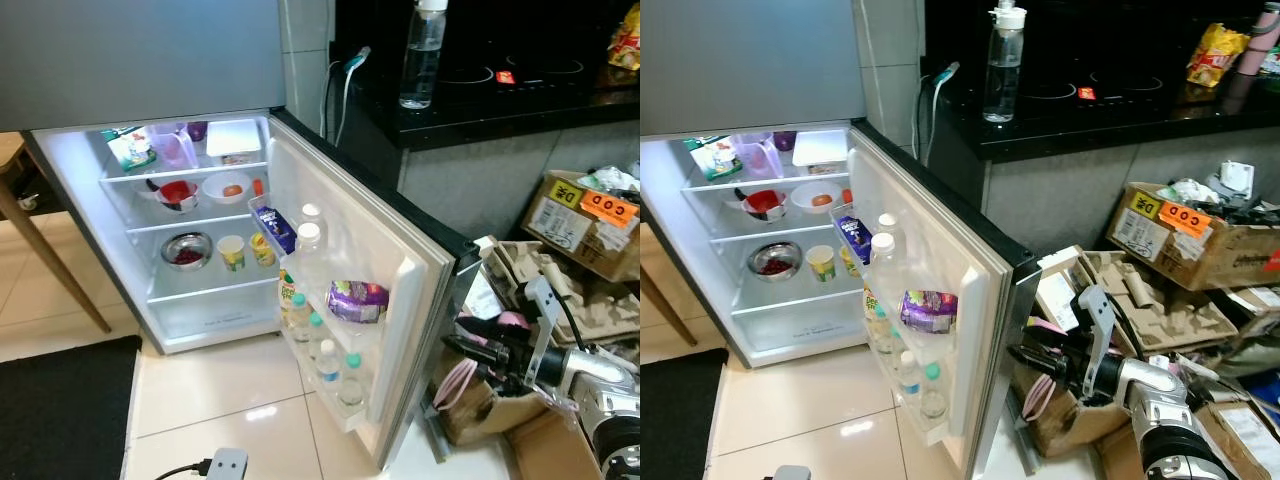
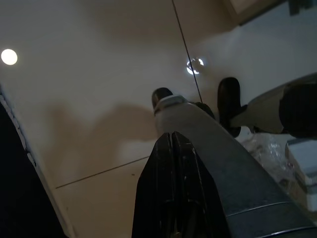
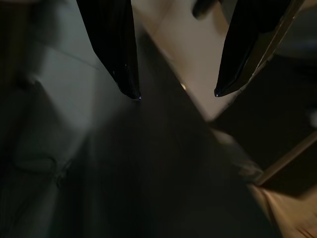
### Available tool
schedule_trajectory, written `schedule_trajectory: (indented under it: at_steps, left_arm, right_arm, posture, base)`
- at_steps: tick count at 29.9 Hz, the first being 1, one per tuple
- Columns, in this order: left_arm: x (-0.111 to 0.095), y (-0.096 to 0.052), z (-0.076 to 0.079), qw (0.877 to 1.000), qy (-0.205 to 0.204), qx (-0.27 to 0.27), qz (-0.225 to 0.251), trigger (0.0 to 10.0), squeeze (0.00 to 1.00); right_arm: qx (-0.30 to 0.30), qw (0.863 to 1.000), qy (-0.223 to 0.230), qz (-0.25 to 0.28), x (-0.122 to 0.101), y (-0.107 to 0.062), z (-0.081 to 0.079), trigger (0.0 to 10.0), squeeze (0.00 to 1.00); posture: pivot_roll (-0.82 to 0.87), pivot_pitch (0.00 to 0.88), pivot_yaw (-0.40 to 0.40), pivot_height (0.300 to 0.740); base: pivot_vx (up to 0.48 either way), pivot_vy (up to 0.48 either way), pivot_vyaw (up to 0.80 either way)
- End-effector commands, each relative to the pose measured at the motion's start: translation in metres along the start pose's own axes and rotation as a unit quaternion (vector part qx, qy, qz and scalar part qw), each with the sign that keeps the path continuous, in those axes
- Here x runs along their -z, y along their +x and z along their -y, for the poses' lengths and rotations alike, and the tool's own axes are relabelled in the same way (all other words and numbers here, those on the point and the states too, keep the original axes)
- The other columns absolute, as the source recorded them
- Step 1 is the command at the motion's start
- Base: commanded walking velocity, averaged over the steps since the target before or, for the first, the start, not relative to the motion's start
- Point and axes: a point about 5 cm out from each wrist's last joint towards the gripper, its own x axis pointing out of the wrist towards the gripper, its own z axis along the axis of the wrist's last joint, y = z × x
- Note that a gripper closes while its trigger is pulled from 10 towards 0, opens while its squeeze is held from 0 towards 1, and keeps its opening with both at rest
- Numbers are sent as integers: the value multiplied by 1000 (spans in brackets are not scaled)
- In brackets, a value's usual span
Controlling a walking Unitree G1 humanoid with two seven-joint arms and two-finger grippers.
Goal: Restocking fridge
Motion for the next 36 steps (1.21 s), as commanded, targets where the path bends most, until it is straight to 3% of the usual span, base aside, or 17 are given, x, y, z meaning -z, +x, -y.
schedule_trajectory:
  at_steps: [1,2,3,4,9,13,17,18,19,27,30,31,32,33,34,35,36]
  left_arm:
    - [14,-2,3,1000,-1,4,-27,10000,0]
    - [14,-2,3,1000,0,4,-27,10000,0]
    - [14,-2,3,1000,0,4,-27,10000,0]
    - [14,-2,3,1000,1,5,-27,10000,0]
    - [14,-2,3,1000,3,5,-27,10000,0]
    - [14,-2,3,1000,3,5,-27,10000,0]
    - [14,-2,3,1000,4,6,-27,10000,0]
    - [14,-2,3,1000,5,6,-27,10000,0]
    - [14,-2,3,1000,5,7,-27,10000,0]
    - [13,-2,2,1000,7,6,-27,10000,0]
    - [13,-2,2,1000,8,6,-27,10000,0]
    - [13,-2,2,1000,8,7,-28,10000,0]
    - [13,-2,2,1000,9,7,-29,10000,0]
    - [14,-2,2,1000,9,7,-29,10000,0]
    - [14,-2,2,1000,9,7,-29,10000,0]
    - [14,-2,2,1000,9,7,-29,10000,0]
    - [14,-2,3,1000,9,8,-29,10000,0]
  right_arm:
    - [16,1000,-8,-21,3,-1,3,10000,0]
    - [80,995,-22,-55,7,-7,12,10000,0]
    - [80,995,-22,-55,7,-7,12,10000,0]
    - [131,988,-28,-80,10,-11,19,10000,0]
    - [208,970,-51,-113,12,-8,25,10000,0]
    - [205,973,-43,-91,8,2,20,10000,0]
    - [138,988,-37,-59,6,19,6,10000,0]
    - [121,991,-35,-49,5,23,2,4235,0]
    - [107,993,-34,-36,3,28,-1,0,0]
    - [46,999,-13,10,-3,49,-20,0,0]
    - [-10,1000,-4,26,-5,58,-34,0,0]
    - [-83,996,8,41,-7,64,-49,0,0]
    - [-180,982,20,56,-11,65,-70,6078,0]
    - [-251,965,30,66,-14,64,-87,6078,0]
    - [-251,965,30,66,-14,64,-87,6078,0]
    - [-315,944,44,82,-21,63,-105,10000,0]
    - [-360,925,61,108,-30,63,-119,10000,0]
  posture:
    - [-103,0,-12,740]
    - [-103,0,-12,740]
    - [-103,0,-12,740]
    - [-103,0,-12,740]
    - [-103,0,-11,740]
    - [-102,0,-13,740]
    - [-103,0,-11,740]
    - [-103,0,-11,740]
    - [-104,0,-10,740]
    - [-104,0,-9,740]
    - [-104,0,-9,740]
    - [-108,0,-5,740]
    - [-108,0,-5,740]
    - [-110,0,-4,740]
    - [-110,0,-4,740]
    - [-110,0,-4,740]
    - [-110,0,-4,740]
  base:
    - [0,0,0]
    - [0,0,0]
    - [0,0,0]
    - [0,0,0]
    - [0,0,0]
    - [0,0,0]
    - [0,0,0]
    - [0,0,0]
    - [0,0,0]
    - [0,0,0]
    - [0,0,0]
    - [0,0,0]
    - [0,0,0]
    - [0,0,0]
    - [0,0,0]
    - [0,0,0]
    - [0,0,0]
